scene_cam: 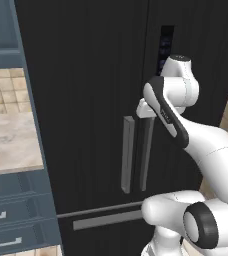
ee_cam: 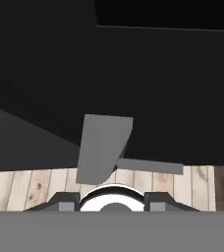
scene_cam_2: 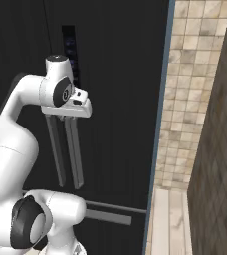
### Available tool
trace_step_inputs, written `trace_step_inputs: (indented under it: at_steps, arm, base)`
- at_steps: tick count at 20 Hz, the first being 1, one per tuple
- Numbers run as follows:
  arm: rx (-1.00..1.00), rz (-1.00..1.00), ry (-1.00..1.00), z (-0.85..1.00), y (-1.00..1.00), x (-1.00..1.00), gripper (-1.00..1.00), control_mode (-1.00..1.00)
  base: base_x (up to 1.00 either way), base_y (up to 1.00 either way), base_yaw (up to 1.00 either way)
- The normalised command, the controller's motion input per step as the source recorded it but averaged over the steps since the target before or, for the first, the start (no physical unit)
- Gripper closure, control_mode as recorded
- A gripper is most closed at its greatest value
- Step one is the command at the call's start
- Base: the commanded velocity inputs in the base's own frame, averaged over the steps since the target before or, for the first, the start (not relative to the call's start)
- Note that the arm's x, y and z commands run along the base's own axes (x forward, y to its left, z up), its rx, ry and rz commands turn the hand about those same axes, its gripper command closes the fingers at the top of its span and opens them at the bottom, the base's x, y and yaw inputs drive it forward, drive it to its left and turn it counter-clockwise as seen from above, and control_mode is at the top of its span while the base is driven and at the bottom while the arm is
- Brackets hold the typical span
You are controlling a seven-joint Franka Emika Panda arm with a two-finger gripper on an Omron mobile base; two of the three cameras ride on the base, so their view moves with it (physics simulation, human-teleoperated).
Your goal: Open the fridge, remove the kiwi, sweet potato, and chicken drumstick, and place them on any counter.
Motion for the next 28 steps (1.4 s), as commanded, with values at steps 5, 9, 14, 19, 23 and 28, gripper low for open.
trace_step_inputs:
  at_steps: [5,9,14,19,23,28]
  arm:
    - [0.0,0.0,0.0,0.0,0.0,0.0,-1.0,1.0]
    - [0.0,0.0,0.0,0.0,0.0,0.0,-1.0,1.0]
    - [0.0,0.0,0.0,0.0,0.0,0.0,-1.0,1.0]
    - [0.0,0.0,0.0,0.0,0.0,0.0,-1.0,1.0]
    - [0.0,0.0,0.0,0.0,0.0,0.0,-1.0,1.0]
    - [0.0,0.0,0.0,0.0,0.0,0.0,-1.0,1.0]
  base:
    - [-0.22,0.04,0.02]
    - [-0.53,0.25,0.04]
    - [-0.59,0.23,0.03]
    - [-0.52,0.13,0.04]
    - [-0.27,0.17,0.02]
    - [0.0,0.01,0.0]
